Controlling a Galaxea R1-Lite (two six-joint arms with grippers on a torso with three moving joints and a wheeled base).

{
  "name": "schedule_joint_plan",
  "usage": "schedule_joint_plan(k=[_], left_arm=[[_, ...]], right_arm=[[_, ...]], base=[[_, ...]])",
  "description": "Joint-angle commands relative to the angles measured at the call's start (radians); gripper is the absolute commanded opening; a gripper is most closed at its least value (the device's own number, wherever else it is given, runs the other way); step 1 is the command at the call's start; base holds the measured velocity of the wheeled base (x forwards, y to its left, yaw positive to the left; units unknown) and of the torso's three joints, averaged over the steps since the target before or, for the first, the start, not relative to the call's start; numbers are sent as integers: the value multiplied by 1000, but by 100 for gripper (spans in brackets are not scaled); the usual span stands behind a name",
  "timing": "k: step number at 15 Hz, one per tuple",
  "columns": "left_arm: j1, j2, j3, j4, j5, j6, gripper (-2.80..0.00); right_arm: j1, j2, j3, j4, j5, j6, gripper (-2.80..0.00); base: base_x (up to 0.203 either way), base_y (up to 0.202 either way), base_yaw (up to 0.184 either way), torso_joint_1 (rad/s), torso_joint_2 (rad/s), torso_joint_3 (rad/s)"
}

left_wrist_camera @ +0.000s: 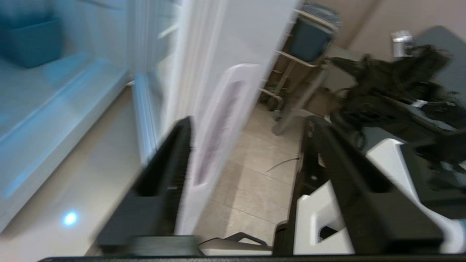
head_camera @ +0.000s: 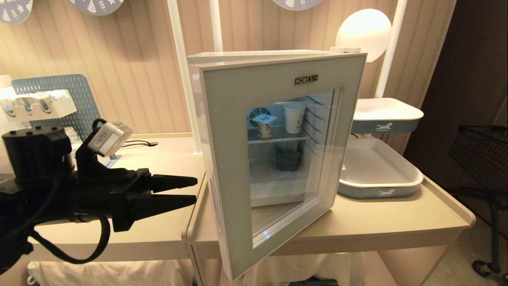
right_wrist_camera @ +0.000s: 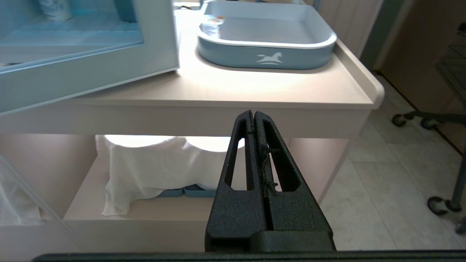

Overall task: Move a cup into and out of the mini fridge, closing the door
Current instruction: Open the freezer door

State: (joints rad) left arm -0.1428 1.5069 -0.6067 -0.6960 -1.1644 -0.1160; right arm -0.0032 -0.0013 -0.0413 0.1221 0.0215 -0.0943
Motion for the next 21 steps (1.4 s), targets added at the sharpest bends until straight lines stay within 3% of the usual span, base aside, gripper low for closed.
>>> schedule_joint_plan(k=[1,3,8,16,21], left_arm=[[34,-8,13,-2,6,-1,-280],[75,2,25,-21,10,-1,-280],[71,83,-3,-73,52,1,-280],[-58,385,-235,-94,154,2,-280],[-124,324,-199,-93,134,-7,-280]], right_arm=[[0,0,0,1,0,-1,-280],[0,0,0,1,0,-1,-280],[0,0,0,1,0,-2,-280],[0,0,0,1,0,-4,-280],[0,0,0,1,0,-4,-280]], base=[[0,0,0,0,0,0],[0,0,0,0,0,0],[0,0,0,0,0,0],[0,0,0,0,0,0],[0,0,0,0,0,0]])
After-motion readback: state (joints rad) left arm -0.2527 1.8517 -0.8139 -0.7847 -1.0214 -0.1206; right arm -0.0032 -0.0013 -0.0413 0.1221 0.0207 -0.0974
